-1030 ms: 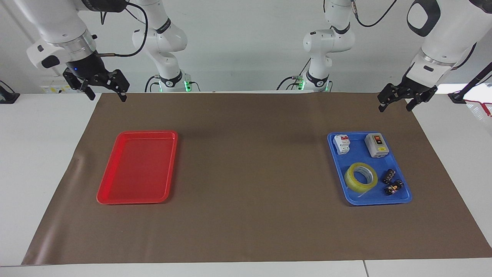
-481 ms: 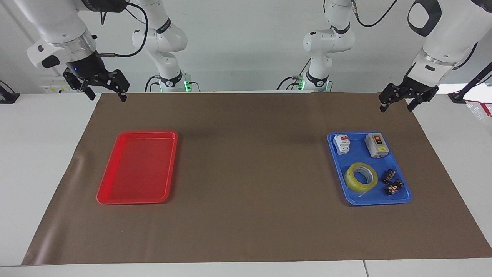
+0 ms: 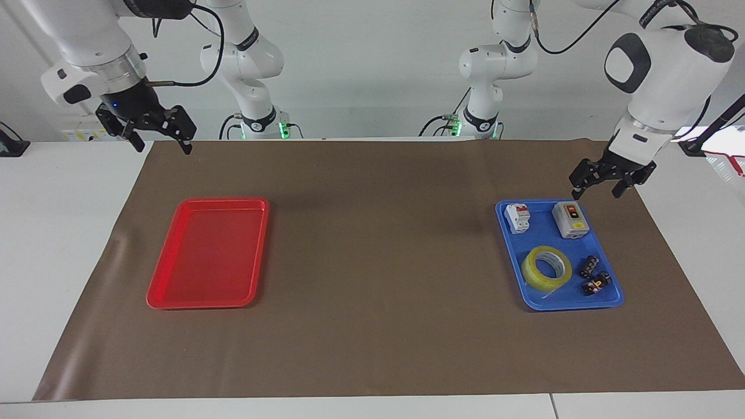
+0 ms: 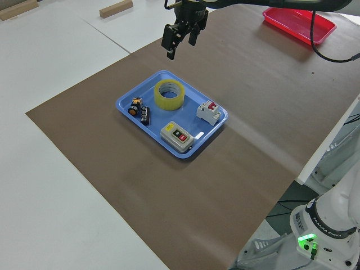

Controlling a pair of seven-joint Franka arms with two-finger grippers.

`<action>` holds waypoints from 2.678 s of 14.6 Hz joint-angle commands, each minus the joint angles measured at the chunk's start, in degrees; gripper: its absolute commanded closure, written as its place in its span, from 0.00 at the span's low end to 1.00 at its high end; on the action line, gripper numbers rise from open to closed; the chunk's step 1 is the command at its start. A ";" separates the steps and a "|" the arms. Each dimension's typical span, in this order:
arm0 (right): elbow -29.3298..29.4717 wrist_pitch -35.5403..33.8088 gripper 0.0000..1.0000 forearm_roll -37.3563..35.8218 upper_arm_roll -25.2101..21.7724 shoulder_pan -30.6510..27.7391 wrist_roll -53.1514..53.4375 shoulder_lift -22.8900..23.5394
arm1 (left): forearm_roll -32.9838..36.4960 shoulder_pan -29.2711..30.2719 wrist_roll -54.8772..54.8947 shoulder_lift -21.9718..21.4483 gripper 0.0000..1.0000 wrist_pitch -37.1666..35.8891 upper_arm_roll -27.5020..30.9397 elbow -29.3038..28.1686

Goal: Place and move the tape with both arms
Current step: 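Reach the left gripper into the blue tray and grasp the yellow tape, then lift the tape with the left gripper and set it mid-table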

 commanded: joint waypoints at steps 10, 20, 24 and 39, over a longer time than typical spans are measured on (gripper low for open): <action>-1.41 0.26 0.00 0.12 0.12 -0.27 -1.28 -1.16 | 1.10 0.95 0.64 13.02 0.00 28.99 -0.22 -11.09; -1.41 0.26 0.00 0.12 0.12 -0.27 -1.28 -1.16 | 1.10 1.21 0.20 14.00 1.00 31.37 -0.13 -12.06; -1.41 0.26 0.00 0.12 0.12 -0.27 -1.28 -1.16 | 1.10 0.51 -0.85 8.38 1.00 22.95 -0.04 -11.71; -1.59 0.00 0.00 0.12 0.03 -0.36 -1.37 -1.24 | 7.33 -30.15 -40.47 8.80 1.00 20.12 -0.31 -8.46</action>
